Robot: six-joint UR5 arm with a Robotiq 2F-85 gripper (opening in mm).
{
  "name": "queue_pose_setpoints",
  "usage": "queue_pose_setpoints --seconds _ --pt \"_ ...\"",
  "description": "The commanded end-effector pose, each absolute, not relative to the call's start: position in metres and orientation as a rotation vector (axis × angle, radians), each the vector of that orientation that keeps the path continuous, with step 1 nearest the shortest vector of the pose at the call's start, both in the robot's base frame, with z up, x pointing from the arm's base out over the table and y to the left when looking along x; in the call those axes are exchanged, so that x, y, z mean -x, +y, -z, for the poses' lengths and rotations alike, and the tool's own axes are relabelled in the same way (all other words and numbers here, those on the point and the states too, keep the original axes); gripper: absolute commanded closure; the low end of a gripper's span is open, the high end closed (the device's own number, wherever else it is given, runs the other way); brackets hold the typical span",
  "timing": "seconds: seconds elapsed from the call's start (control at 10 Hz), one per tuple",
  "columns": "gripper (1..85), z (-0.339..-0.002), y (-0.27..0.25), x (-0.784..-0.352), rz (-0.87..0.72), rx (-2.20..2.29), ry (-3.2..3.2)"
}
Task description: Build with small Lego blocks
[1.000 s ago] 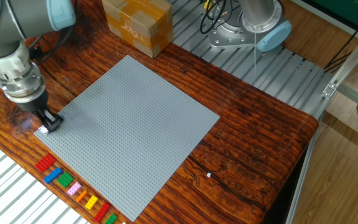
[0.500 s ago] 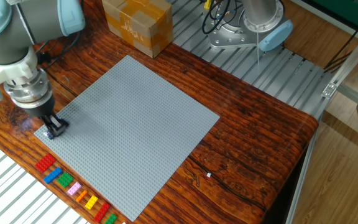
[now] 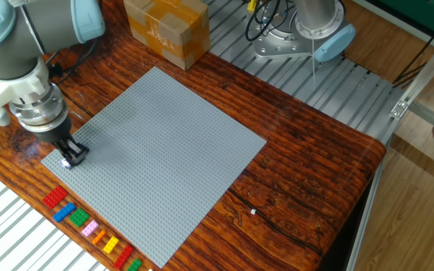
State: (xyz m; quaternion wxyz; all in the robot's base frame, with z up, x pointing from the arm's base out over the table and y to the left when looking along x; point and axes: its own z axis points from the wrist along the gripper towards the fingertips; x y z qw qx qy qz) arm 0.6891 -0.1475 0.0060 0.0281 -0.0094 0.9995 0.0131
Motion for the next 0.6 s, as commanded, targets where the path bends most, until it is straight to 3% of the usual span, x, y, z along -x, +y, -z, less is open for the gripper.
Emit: queue_pose_setpoints --seconds 0.0,0.5 --pt "37.7 -0.0052 -0.1464 -0.6861 -0.055 0.065 3.094" --pt "26.3 -0.0039 -0.1454 -0.6940 -0.079 0.087 3.076"
